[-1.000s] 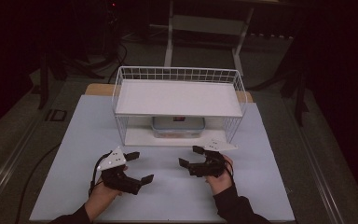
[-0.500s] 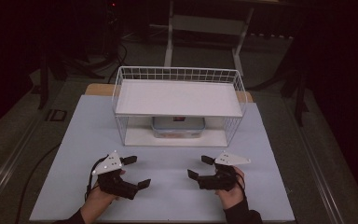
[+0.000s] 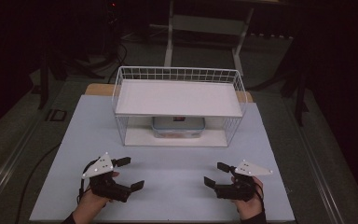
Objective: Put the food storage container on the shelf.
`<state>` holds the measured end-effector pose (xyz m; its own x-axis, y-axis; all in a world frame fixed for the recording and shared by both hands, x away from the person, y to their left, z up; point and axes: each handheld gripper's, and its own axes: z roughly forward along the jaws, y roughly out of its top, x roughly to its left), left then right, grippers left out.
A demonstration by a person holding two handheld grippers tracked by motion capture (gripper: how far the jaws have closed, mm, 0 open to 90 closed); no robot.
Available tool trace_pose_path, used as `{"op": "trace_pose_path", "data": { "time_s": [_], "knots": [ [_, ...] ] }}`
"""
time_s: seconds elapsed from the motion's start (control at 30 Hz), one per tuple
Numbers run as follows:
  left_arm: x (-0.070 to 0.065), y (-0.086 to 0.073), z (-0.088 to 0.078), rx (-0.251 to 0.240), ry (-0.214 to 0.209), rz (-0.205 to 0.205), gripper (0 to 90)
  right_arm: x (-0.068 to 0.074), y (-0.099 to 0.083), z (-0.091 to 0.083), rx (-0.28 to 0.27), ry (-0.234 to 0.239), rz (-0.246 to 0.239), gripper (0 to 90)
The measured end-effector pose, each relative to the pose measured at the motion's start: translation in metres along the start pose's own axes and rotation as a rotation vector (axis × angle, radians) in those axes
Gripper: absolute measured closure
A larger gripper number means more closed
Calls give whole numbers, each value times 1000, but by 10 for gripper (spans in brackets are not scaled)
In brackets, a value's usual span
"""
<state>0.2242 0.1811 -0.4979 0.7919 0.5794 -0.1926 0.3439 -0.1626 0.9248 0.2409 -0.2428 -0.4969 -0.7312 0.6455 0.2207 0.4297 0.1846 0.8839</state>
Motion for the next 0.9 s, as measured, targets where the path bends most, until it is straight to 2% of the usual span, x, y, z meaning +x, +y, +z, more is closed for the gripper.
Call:
{"op": "trace_pose_path", "data": {
  "time_s": [0.07,0.27,0.3,0.53,0.7,0.9],
  "knots": [
    [0,0,-1,0,3,-1,4,-3,-2,-5,2,-19,-4,171],
    [1,-2,-11,-14,15,-4,4,-7,-6,-17,3,-26,-15,175],
    [2,-3,-14,-19,21,-10,4,-8,-7,-23,-9,-30,-5,175],
    [4,-7,-21,-26,38,-25,4,-15,-11,-35,-17,-31,16,175],
    [6,-8,-18,-19,36,-26,4,-22,-12,-35,-20,-28,35,175],
    [6,-8,-16,-22,30,-23,4,-23,-13,-31,8,-15,35,177]
  ]
}}
